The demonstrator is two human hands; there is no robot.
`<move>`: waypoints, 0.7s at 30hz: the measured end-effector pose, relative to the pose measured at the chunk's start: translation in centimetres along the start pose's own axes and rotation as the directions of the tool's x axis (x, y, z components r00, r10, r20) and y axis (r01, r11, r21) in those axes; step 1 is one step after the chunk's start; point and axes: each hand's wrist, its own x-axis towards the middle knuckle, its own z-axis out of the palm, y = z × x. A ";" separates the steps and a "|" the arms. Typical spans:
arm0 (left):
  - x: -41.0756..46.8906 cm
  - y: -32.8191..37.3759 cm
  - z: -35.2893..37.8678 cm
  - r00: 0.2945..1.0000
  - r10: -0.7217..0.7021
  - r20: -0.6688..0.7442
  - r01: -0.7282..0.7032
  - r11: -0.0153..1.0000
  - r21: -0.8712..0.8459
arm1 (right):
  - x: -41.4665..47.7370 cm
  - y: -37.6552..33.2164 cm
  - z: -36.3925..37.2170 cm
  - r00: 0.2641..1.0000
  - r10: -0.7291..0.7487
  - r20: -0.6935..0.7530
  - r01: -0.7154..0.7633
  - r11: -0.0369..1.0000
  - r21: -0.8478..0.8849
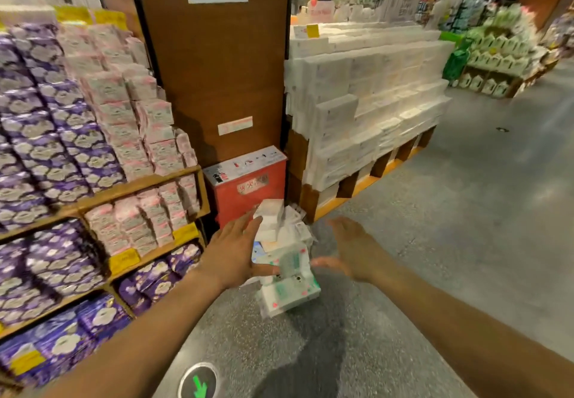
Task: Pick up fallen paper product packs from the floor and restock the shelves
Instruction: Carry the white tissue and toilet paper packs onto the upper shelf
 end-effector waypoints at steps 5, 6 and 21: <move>9.6 -3.1 1.7 0.996 -0.062 0.056 0.065 0.997 -0.048 | 11.7 3.1 0.2 0.998 -0.029 0.052 0.027 0.999 0.033; 11.5 -3.8 2.1 0.996 -0.071 0.061 0.074 0.996 -0.052 | 13.9 3.6 0.5 0.998 -0.031 0.059 0.029 0.999 0.040; 38.3 -14.5 26.4 0.941 -0.202 0.272 0.241 0.964 -0.116 | 42.7 17.0 20.5 0.969 0.119 0.214 -0.139 0.987 0.079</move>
